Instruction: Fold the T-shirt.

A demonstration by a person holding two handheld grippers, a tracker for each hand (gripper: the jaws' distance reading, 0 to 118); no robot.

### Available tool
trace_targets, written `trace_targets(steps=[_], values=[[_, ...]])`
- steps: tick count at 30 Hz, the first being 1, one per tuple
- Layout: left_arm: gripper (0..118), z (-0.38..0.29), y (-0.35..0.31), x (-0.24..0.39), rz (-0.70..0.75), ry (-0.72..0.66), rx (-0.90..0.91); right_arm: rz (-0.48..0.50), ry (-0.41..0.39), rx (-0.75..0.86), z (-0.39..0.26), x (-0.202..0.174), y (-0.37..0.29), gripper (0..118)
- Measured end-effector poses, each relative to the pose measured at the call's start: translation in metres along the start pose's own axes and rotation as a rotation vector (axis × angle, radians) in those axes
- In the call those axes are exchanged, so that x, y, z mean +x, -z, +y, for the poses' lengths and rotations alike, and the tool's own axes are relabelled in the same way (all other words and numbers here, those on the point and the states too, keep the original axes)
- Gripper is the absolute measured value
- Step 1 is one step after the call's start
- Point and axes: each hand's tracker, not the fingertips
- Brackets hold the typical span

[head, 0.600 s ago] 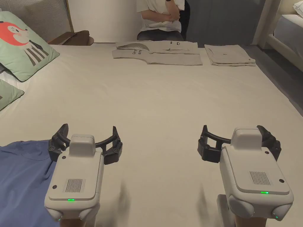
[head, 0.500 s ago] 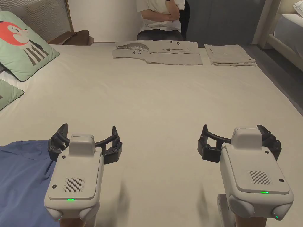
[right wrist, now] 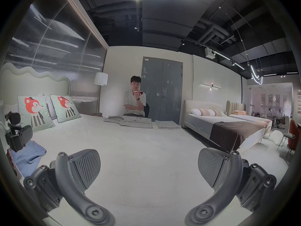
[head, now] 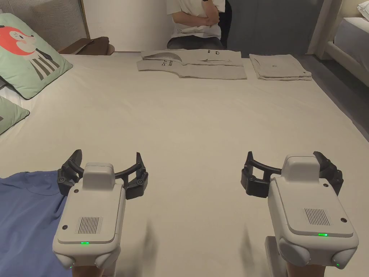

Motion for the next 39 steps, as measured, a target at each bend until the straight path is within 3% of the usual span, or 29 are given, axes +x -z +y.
trace_targets(steps=[39], values=[[110,0.0021,-0.0007,-0.003,0.002,0.005,0.008,0.007,0.003,0.011,0.0056,0.0016,-0.0019,117]])
